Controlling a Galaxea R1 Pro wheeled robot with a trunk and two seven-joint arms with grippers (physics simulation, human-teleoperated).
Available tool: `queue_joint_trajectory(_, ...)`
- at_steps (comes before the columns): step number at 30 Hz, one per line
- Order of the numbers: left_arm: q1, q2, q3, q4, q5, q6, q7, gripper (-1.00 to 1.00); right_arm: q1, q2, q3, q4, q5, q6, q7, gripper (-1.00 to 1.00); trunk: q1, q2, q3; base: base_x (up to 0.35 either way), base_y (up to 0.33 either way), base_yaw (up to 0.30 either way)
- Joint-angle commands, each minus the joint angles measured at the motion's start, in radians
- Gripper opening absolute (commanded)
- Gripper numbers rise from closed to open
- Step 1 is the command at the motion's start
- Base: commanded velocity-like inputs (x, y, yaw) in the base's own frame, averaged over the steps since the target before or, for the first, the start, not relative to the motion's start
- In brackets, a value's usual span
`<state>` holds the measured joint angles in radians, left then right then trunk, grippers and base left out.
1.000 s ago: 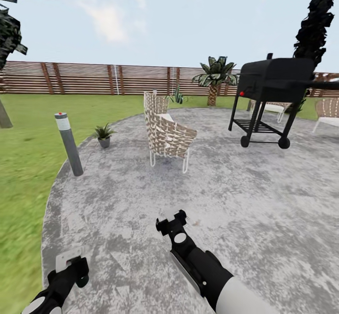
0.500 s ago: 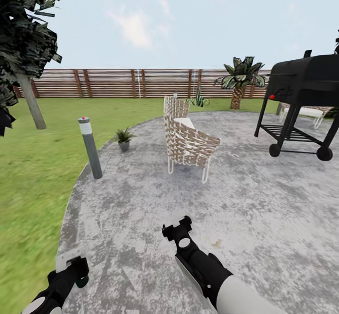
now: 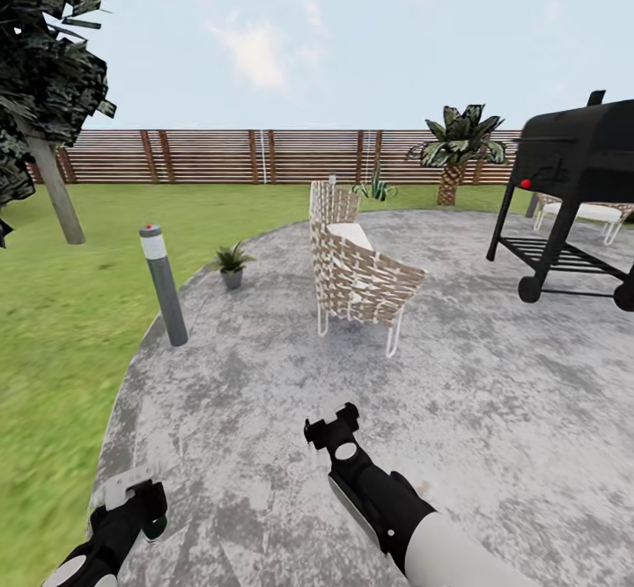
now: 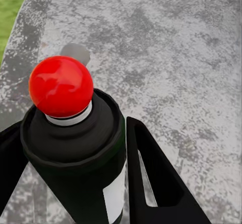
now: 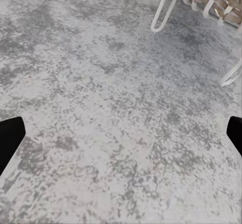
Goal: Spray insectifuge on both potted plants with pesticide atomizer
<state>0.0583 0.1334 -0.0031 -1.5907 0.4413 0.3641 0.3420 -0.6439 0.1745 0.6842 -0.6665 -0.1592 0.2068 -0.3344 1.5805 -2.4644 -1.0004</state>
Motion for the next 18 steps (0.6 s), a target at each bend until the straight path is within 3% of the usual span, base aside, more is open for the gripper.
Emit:
queue_joint_trajectory(1, 0.0, 0.0, 0.0, 0.0, 0.001, 0.0, 0.0, -1.0, -0.001, 0.0, 0.0, 0.001, 0.0, -0.003, 0.001, 1.0, 0.0, 0.0, 0.0, 0.322, 0.066, 0.0)
queue_joint_trajectory(18, 0.0, 0.0, 0.0, 0.002, -0.002, 0.001, -0.001, -1.0, -0.01, 0.0, 0.004, 0.04, 0.001, -0.009, 0.011, 1.0, 0.0, 0.0, 0.0, 0.322, 0.095, 0.0)
